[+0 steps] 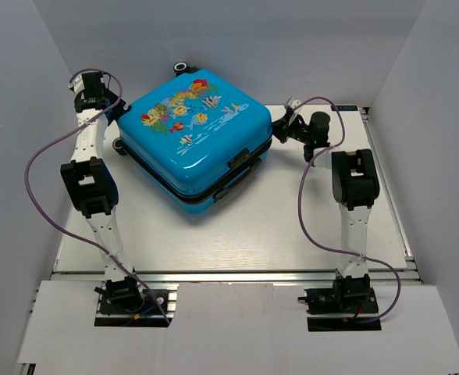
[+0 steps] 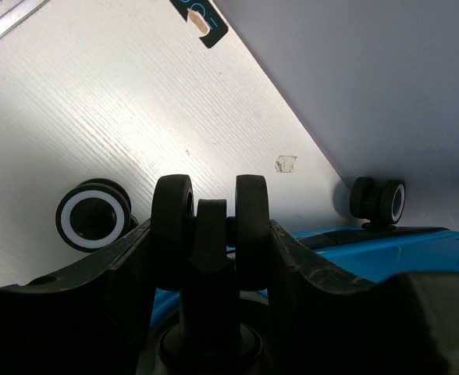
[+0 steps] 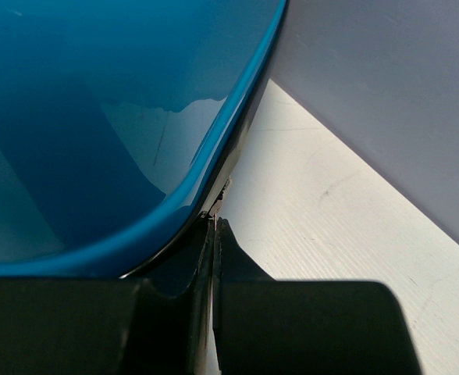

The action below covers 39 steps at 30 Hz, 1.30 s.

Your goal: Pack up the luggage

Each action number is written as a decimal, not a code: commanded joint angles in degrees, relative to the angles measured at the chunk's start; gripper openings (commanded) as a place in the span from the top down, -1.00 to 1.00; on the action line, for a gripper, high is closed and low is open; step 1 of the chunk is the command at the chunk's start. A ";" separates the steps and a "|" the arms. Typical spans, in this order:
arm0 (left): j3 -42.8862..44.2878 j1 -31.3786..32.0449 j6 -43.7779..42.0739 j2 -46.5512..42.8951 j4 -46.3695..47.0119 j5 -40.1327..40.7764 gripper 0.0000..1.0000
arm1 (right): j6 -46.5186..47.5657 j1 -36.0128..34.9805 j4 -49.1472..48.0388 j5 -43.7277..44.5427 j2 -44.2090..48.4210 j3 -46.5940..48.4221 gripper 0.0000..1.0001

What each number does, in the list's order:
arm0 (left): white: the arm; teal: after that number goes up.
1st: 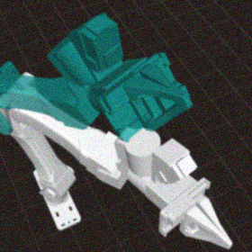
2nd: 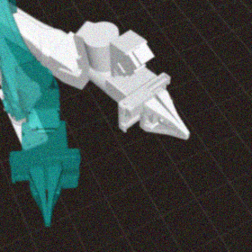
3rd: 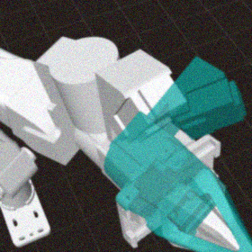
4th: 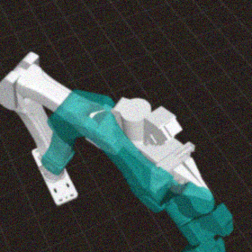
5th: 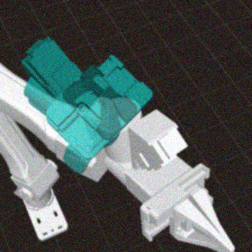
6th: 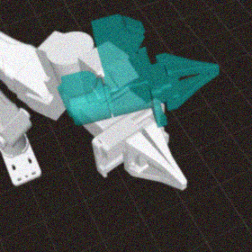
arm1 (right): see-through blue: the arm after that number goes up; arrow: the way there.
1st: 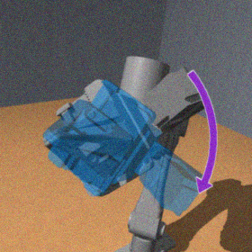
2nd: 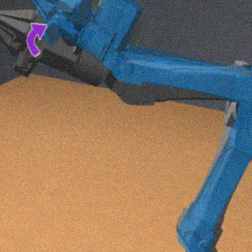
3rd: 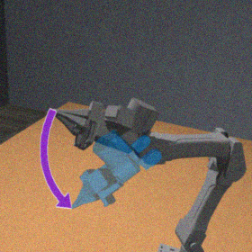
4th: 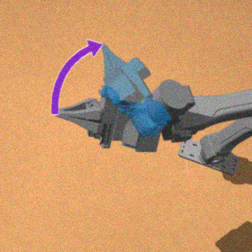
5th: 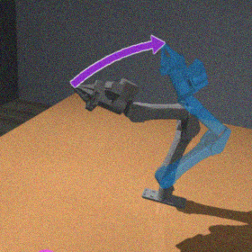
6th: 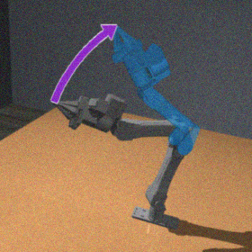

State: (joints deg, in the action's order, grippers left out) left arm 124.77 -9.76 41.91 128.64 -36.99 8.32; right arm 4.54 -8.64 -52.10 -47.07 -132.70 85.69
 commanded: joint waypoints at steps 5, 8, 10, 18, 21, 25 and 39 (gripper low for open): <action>-2.86 5.45 -3.85 9.96 5.61 -3.30 1.00 | -7.05 -6.03 -11.99 -10.33 2.61 -3.70 1.00; -5.41 8.69 -6.22 9.00 7.46 -5.50 1.00 | -6.91 -7.17 -18.98 -9.45 12.09 -14.90 1.00; -6.64 11.68 -7.80 8.73 8.51 -5.94 1.00 | -4.81 -7.96 -19.80 -7.44 18.49 -24.49 1.00; -9.45 17.75 -9.30 6.98 10.97 -8.23 1.00 | 0.56 -10.24 -19.45 -0.66 32.23 -39.62 1.00; -11.48 20.04 -10.79 4.87 12.82 -11.03 1.00 | 5.03 -12.70 -13.05 -0.13 38.64 -43.41 1.00; -9.82 21.98 -12.29 3.90 9.68 -9.30 1.00 | 6.11 -13.42 -6.63 5.56 43.05 -45.26 0.48; -5.62 19.52 -12.03 -22.45 -14.20 19.09 -0.96 | -12.34 -12.89 11.28 66.40 73.19 -50.39 -0.79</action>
State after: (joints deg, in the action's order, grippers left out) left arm 115.20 7.66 27.83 114.72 -36.60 23.44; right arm 0.89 -21.15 -45.01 -0.34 -63.61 30.52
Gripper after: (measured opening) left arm 0.981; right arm 0.893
